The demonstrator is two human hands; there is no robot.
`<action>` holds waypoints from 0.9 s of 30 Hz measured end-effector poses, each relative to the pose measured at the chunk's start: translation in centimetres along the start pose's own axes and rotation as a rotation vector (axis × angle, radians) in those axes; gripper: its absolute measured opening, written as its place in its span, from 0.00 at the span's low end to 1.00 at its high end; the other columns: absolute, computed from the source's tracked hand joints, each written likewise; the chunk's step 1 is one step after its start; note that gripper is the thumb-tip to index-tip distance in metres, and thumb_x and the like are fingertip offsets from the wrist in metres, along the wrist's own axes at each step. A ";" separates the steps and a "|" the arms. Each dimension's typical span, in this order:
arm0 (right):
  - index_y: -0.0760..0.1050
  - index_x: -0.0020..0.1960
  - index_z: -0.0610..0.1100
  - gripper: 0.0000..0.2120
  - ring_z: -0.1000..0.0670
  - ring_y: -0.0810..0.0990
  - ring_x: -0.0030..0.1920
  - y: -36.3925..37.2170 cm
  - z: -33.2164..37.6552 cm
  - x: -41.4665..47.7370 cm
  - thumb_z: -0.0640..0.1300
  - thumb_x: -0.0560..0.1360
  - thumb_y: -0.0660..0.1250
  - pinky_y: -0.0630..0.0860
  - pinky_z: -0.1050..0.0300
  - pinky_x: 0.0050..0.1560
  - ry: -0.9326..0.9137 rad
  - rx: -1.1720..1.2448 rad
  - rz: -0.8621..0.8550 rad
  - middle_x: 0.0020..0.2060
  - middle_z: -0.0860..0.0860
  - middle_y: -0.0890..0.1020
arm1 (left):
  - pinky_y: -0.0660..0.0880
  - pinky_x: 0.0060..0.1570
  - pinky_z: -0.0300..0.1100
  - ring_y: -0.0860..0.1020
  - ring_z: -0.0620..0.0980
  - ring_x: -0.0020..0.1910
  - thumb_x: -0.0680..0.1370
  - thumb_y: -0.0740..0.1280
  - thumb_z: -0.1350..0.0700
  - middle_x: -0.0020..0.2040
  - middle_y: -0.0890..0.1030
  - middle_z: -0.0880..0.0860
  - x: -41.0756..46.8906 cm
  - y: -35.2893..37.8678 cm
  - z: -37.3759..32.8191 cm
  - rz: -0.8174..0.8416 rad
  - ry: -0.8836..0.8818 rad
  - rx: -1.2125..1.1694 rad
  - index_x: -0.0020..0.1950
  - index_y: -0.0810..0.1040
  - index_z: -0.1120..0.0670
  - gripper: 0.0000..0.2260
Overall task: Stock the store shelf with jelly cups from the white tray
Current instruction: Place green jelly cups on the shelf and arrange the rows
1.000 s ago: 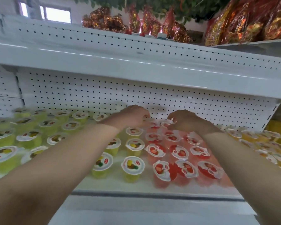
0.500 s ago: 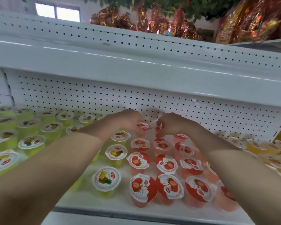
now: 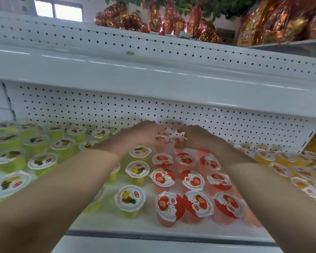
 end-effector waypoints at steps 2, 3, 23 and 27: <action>0.74 0.64 0.49 0.24 0.46 0.75 0.60 -0.4 0.0 -0.7 0.59 0.73 0.71 0.71 0.47 0.61 -0.012 0.010 -0.053 0.57 0.50 0.79 | 0.70 0.63 0.45 0.73 0.51 0.65 0.76 0.68 0.42 0.67 0.75 0.51 -1.2 -1.4 -0.6 -0.070 0.053 -0.050 0.71 0.71 0.49 0.25; 0.76 0.60 0.50 0.20 0.48 0.76 0.57 -0.6 0.1 -1.3 0.59 0.73 0.71 0.72 0.49 0.58 -0.027 0.002 -0.061 0.54 0.51 0.80 | 0.71 0.61 0.45 0.74 0.50 0.62 0.76 0.69 0.43 0.64 0.77 0.49 -1.8 -2.0 -0.8 -0.095 0.080 -0.083 0.68 0.74 0.48 0.22; 0.77 0.64 0.45 0.26 0.50 0.79 0.49 -0.3 1.3 -5.4 0.58 0.72 0.72 0.76 0.54 0.52 -0.012 -0.016 0.022 0.58 0.48 0.81 | 0.72 0.61 0.43 0.76 0.45 0.60 0.73 0.71 0.40 0.63 0.78 0.44 -6.5 -0.6 -3.4 0.092 0.161 -0.132 0.65 0.78 0.47 0.23; 0.78 0.64 0.46 0.26 0.49 0.80 0.53 -0.2 1.2 -5.2 0.59 0.72 0.72 0.77 0.51 0.55 -0.010 -0.001 0.024 0.59 0.48 0.81 | 0.72 0.61 0.43 0.76 0.44 0.60 0.73 0.71 0.40 0.63 0.78 0.45 -6.3 -0.4 -3.7 0.091 0.149 -0.135 0.66 0.77 0.48 0.24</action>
Point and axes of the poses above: each hand's wrist, its own x-axis towards the middle knuckle, its own y-axis out of the palm, z = x × y, the point moved 6 cm from there along x, towards the middle knuckle
